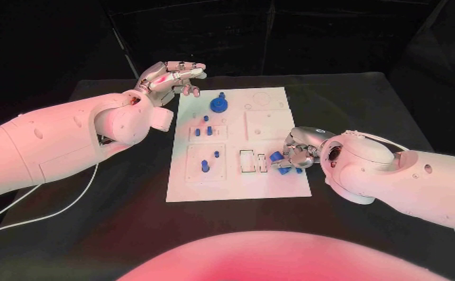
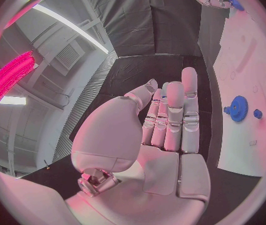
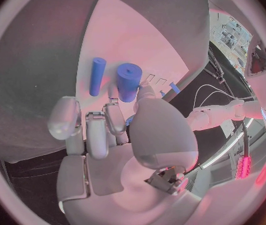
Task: Assemble the parts on the task board
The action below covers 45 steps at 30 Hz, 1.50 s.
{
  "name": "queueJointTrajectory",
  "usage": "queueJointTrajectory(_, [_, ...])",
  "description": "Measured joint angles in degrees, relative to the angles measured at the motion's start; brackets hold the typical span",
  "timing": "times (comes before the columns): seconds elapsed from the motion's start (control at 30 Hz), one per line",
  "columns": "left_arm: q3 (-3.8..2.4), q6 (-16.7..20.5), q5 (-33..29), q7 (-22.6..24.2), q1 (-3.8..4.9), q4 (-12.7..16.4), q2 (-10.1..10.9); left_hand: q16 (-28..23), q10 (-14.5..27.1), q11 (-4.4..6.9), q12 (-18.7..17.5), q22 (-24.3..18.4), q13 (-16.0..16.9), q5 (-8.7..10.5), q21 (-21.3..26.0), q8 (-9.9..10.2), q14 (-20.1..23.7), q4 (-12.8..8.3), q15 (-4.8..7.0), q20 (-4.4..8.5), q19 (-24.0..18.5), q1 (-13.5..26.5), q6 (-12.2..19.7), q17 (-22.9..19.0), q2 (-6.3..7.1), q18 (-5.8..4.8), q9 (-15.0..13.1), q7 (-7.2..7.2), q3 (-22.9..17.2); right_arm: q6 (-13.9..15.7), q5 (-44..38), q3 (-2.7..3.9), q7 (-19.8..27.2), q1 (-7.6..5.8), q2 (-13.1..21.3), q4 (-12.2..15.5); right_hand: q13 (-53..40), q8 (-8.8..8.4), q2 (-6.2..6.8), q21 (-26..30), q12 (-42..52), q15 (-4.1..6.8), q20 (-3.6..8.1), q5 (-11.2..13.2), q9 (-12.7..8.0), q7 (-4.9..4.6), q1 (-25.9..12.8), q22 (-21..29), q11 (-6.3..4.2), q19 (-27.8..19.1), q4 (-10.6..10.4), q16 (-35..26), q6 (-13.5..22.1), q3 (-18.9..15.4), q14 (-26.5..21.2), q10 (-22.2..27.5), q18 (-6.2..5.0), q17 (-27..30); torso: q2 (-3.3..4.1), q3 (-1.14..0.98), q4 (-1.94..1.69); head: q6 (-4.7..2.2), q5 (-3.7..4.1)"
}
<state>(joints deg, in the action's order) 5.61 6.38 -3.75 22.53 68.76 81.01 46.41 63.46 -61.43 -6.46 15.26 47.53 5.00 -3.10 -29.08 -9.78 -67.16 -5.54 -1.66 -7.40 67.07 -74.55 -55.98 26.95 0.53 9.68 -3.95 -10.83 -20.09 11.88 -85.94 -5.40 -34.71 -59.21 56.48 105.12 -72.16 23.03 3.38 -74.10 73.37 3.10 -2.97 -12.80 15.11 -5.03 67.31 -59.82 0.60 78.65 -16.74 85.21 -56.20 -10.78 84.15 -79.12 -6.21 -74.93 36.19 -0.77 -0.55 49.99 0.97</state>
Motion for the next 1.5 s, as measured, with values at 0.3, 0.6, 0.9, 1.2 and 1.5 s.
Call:
queueJointTrajectory(0.3, [0.00, -0.3, 0.1, -0.2, -0.02, 0.0, 0.0, 0.0, 0.0, 0.00, 0.0, 0.0, 0.0, 0.00, 0.0, 0.0, 0.0, 0.0, 0.00, 0.00, 0.0, 0.0, 0.0, 0.0, 0.00, 0.00, 0.0, 0.00, 0.0, -0.1, -0.6, -0.01, -0.1, 0.12, -0.5, -0.4, -0.7, 1.80, -1.94, -0.2, 0.0, 0.20, 0.22, -6.9, 3.1, 0.32, 1.9, -0.2, 0.00, 0.2, 0.1, 0.0, 1.4, 0.1, -0.2, 0.0, 0.00, 0.0, -0.10, 0.01, -0.05, 0.00, -0.24])
queueJointTrajectory(0.6, [0.01, -0.4, 0.2, -0.3, -0.03, 0.0, 0.0, 0.0, 0.0, 0.00, 0.0, 0.0, 0.0, 0.00, 0.0, 0.0, 0.0, 0.0, 0.00, 0.00, 0.0, 0.0, 0.0, 0.0, 0.00, 0.00, 0.0, 0.00, 0.0, 3.4, -0.6, -0.19, -0.1, 0.41, 1.5, 2.5, -2.8, 2.95, -3.11, -1.1, 2.2, 0.61, 0.52, -15.5, 5.3, 0.77, 4.3, -1.5, -0.92, 0.5, 0.3, 0.7, 1.8, 0.0, -0.2, -1.8, 0.00, 0.0, -0.12, -0.01, 0.10, -0.18, -0.34])
queueJointTrajectory(0.9, [0.01, -0.5, 0.3, -0.4, -0.03, 0.1, 0.1, 0.0, 0.2, -0.21, 0.0, 0.0, -0.1, 0.00, 0.0, 0.0, 0.0, 0.0, 0.00, 0.00, 0.0, 0.0, 0.0, 0.0, 0.00, 0.00, 0.0, 0.00, 0.0, 11.0, 1.4, -0.13, -0.1, 0.41, 1.9, 5.5, -2.8, 3.38, -3.19, -1.3, 2.8, 0.61, 0.72, -16.4, 6.5, 1.16, 4.4, -2.0, -1.02, 0.7, 0.1, 1.0, 1.4, -0.7, -0.2, -2.3, 0.00, 0.0, -0.13, 0.02, -0.01, -0.38, -0.21])
queueJointTrajectory(1.2, [0.01, -0.6, 0.3, -0.4, -0.02, 0.3, 0.1, 0.0, 0.2, -0.21, 0.0, 0.0, 0.0, 0.00, 0.0, 0.0, 0.0, 0.0, 0.00, 0.00, 0.0, 0.0, 0.0, 0.0, 0.00, 0.00, 0.0, 0.00, 0.0, 13.6, 5.0, -0.11, 0.0, 0.39, -1.7, 3.7, -2.8, 3.60, -4.48, -1.3, 2.8, 1.02, 0.93, -13.4, 7.5, 1.56, 3.1, -2.2, -1.23, 0.9, 0.0, 1.0, 1.0, -1.6, -0.2, -2.5, 0.00, 0.0, -0.12, 0.12, -0.13, -0.45, -0.59])
queueJointTrajectory(1.5, [0.01, -0.6, 0.3, -0.4, 0.00, 0.5, 0.2, 0.0, 0.2, -0.21, 0.0, 0.0, 0.0, 0.00, 0.0, 0.0, 0.0, 0.0, 0.00, 0.00, 0.0, 0.0, 0.0, 0.0, 0.00, 0.00, 0.0, 0.00, 0.0, 13.3, 7.2, -0.12, -0.1, 0.40, -5.1, 1.5, -2.8, 3.76, -4.82, -1.3, 2.8, 1.01, 0.92, -11.7, 8.3, 1.66, 2.3, -2.2, -1.43, 0.9, 0.1, 1.0, 0.5, -2.1, -0.2, -2.7, 0.00, 0.0, -0.03, 0.10, -0.08, -0.61, -0.98])
